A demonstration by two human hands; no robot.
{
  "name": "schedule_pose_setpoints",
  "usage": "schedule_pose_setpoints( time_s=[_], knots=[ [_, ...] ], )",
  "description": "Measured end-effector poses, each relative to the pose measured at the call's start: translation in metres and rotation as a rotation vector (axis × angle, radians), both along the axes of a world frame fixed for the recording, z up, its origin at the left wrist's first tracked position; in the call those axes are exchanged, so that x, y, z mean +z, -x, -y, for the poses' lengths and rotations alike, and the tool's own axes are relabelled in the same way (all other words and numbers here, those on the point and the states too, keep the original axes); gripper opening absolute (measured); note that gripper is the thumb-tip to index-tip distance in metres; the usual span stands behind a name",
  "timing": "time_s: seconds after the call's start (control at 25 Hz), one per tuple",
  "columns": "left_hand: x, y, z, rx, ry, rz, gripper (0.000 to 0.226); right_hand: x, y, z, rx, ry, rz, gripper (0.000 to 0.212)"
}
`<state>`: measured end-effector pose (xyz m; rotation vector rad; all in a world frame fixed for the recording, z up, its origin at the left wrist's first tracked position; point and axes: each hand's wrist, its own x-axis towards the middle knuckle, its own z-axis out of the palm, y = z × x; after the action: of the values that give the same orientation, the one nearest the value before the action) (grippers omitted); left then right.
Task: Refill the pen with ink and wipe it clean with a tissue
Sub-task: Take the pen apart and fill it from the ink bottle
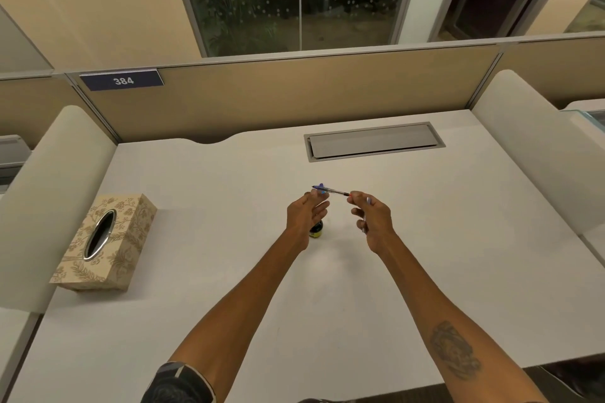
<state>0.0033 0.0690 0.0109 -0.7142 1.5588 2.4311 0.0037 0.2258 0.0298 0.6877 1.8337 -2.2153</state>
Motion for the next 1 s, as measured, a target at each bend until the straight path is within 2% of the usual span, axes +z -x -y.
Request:
schedule_pose_setpoints(
  time_s=[0.16, 0.28, 0.6, 1.0],
  knots=[
    [-0.017, -0.006, 0.018, 0.167, 0.029, 0.093, 0.036, -0.006, 0.001, -0.011, -0.035, -0.119, -0.031, 0.016],
    [-0.028, -0.015, 0.029, 0.201, 0.176, 0.095, 0.029, -0.015, -0.001, -0.012, 0.015, -0.230, -0.065, 0.012],
    [-0.046, -0.026, 0.034, -0.042, 0.663, -0.129, 0.023, -0.019, -0.002, -0.003, 0.126, -0.412, -0.190, 0.013],
    [-0.050, -0.024, 0.034, -0.215, 0.754, -0.199, 0.045, -0.017, 0.011, 0.008, 0.327, -0.696, -0.280, 0.011]
  ],
)
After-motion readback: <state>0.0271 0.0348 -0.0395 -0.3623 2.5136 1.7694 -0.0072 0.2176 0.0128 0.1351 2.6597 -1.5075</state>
